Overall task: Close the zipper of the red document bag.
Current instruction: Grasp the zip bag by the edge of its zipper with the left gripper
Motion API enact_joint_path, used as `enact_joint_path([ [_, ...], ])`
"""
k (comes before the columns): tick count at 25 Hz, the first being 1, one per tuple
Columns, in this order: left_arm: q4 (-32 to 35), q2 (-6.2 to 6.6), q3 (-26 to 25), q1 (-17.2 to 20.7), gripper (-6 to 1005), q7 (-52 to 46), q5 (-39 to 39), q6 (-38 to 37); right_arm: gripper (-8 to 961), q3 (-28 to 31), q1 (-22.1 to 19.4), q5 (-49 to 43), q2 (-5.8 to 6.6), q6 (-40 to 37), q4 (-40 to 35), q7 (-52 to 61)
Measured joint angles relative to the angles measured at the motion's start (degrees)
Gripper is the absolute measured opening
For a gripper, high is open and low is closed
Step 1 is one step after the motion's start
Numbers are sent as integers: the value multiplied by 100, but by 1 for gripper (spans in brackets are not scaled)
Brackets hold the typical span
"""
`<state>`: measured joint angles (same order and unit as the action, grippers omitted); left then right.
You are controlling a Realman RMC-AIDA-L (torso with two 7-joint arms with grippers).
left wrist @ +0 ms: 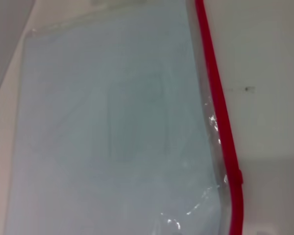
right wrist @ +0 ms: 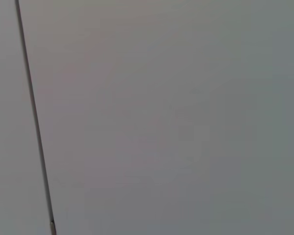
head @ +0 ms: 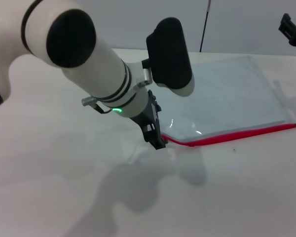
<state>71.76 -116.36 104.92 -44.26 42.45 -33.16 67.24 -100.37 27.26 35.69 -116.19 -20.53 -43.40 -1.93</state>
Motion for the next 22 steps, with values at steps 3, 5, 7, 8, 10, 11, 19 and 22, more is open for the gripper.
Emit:
enact_joint_path([
  [3, -70, -1, 63, -6, 761, 17, 1, -44, 860, 0, 7, 0, 0, 5, 0, 0],
  [5, -134, -1, 78, -10, 759, 46, 1, -81, 860, 0, 13, 0, 0, 5, 1, 0],
  [7, -224, -1, 107, -21, 757, 71, 11, -161, 860, 0, 18, 0, 0, 5, 0, -1],
  [8, -259, -1, 121, -28, 756, 82, 24, -196, 860, 0, 20, 0, 0, 5, 0, 0],
  [10, -370, -1, 147, -47, 753, 133, 92, -294, 860, 0, 26, 0, -1, 5, 0, 0],
  [11, -415, -1, 150, -57, 752, 161, 125, -337, 860, 0, 31, 0, -3, 5, -1, 0],
  [19, -884, -1, 431, -172, 743, 233, 154, -857, 860, 0, 79, 0, -10, 113, 15, 0],
  [22, -928, -5, 534, -175, 740, 229, 153, -1001, 860, 0, 79, 0, -9, 117, 16, 0],
])
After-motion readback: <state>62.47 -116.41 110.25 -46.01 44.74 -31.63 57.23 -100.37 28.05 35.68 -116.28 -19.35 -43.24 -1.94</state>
